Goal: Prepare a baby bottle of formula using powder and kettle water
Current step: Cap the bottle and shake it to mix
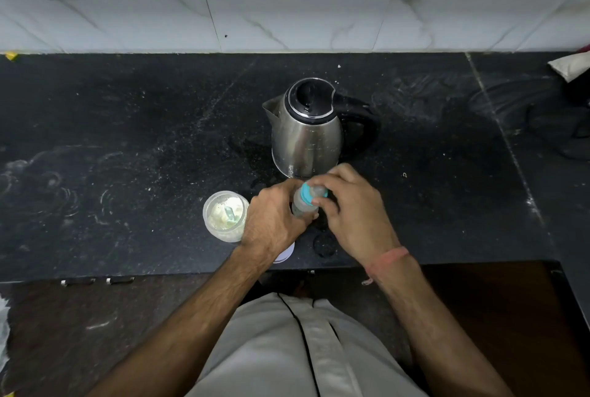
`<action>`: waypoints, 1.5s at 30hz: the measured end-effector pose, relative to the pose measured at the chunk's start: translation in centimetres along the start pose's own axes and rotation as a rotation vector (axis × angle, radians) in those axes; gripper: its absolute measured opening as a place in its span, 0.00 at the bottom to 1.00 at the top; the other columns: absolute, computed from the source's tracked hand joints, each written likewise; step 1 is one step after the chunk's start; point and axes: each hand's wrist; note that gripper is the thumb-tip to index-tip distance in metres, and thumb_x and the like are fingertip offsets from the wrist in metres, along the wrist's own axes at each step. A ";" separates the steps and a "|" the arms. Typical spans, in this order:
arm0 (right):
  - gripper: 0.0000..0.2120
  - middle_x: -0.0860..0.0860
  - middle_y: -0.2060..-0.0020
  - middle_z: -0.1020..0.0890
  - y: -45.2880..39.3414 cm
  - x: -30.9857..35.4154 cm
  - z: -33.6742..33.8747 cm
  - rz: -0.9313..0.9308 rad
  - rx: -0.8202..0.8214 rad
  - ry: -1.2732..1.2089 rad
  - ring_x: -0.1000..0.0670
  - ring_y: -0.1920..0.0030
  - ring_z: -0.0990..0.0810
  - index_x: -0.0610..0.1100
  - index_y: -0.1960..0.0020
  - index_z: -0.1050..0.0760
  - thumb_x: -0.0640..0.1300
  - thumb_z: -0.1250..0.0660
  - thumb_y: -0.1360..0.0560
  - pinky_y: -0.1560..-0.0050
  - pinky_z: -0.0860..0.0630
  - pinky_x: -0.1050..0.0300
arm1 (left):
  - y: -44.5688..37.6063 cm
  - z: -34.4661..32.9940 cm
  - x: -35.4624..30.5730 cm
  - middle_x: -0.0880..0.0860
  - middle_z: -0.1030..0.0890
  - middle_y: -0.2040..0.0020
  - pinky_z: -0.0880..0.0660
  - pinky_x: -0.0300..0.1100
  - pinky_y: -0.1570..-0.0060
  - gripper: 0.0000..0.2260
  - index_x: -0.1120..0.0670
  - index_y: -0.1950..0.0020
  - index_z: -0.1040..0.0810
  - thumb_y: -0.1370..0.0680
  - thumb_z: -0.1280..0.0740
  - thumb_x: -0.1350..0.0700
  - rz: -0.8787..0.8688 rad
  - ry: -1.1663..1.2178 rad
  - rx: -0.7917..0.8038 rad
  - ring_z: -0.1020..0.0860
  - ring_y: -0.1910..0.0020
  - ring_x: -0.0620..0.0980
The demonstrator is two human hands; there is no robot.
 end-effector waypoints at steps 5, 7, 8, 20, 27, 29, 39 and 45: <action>0.18 0.55 0.37 0.22 -1.7 1.2 -1.0 0.022 0.179 0.122 0.48 0.41 0.18 0.46 0.35 0.18 0.33 0.26 0.22 0.36 0.20 0.54 | 0.0 0.3 -0.3 0.45 0.13 0.55 0.18 0.48 0.54 0.17 0.45 0.43 0.18 0.28 0.29 0.40 0.011 -0.005 0.013 0.15 0.57 0.48; 0.16 0.53 0.38 0.20 -2.0 1.3 -0.9 -0.002 0.188 0.173 0.47 0.40 0.18 0.48 0.35 0.19 0.37 0.26 0.21 0.38 0.20 0.51 | 0.1 0.4 -0.4 0.44 0.13 0.55 0.17 0.50 0.53 0.19 0.44 0.42 0.17 0.29 0.33 0.37 0.007 0.005 0.010 0.14 0.56 0.47; 0.12 0.52 0.41 0.19 -2.1 1.4 -0.7 -0.030 0.180 0.192 0.46 0.41 0.18 0.48 0.37 0.20 0.42 0.26 0.19 0.41 0.20 0.50 | 0.2 0.4 -0.3 0.44 0.12 0.54 0.16 0.50 0.53 0.22 0.43 0.41 0.17 0.30 0.35 0.36 0.001 0.012 0.005 0.14 0.56 0.47; 0.31 0.56 0.32 0.21 -2.3 0.4 -0.4 0.011 0.287 0.187 0.49 0.31 0.21 0.53 0.26 0.24 0.39 0.20 0.25 0.31 0.23 0.49 | -0.4 -0.2 0.4 0.43 0.11 0.50 0.20 0.42 0.54 0.20 0.43 0.38 0.17 0.27 0.20 0.42 -0.004 -0.001 -0.010 0.15 0.55 0.43; 0.26 0.53 0.42 0.22 -3.2 0.4 -0.2 0.032 0.265 0.376 0.49 0.40 0.21 0.50 0.36 0.26 0.64 0.23 0.25 0.43 0.21 0.49 | -0.3 -0.2 0.3 0.46 0.12 0.51 0.17 0.48 0.50 0.16 0.46 0.38 0.16 0.25 0.24 0.50 -0.015 -0.019 -0.022 0.14 0.53 0.49; 0.23 0.54 0.42 0.24 -3.2 0.5 0.2 0.097 0.296 0.384 0.48 0.41 0.20 0.51 0.36 0.26 0.59 0.22 0.24 0.45 0.21 0.47 | -0.4 -0.3 0.4 0.46 0.12 0.51 0.19 0.46 0.53 0.16 0.45 0.39 0.16 0.26 0.22 0.47 -0.004 -0.030 -0.019 0.14 0.55 0.49; 0.21 0.49 0.40 0.22 -4.5 1.4 0.7 0.106 0.405 0.477 0.44 0.42 0.18 0.47 0.33 0.24 0.55 0.24 0.21 0.46 0.23 0.48 | -0.5 -0.3 0.5 0.45 0.12 0.52 0.22 0.42 0.55 0.16 0.45 0.40 0.16 0.26 0.21 0.44 0.007 -0.016 -0.023 0.14 0.55 0.47; 0.28 0.48 0.47 0.16 -5.0 1.8 1.1 0.092 0.350 0.650 0.43 0.46 0.16 0.47 0.40 0.22 0.72 0.31 0.22 0.51 0.30 0.49 | -0.6 -0.3 0.4 0.46 0.11 0.50 0.21 0.44 0.53 0.18 0.44 0.38 0.15 0.26 0.21 0.44 0.004 -0.027 -0.029 0.13 0.52 0.51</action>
Point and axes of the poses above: each hand's wrist, its own y-axis away from the middle knuckle, its own z-axis out of the back of the hand, x = y × z
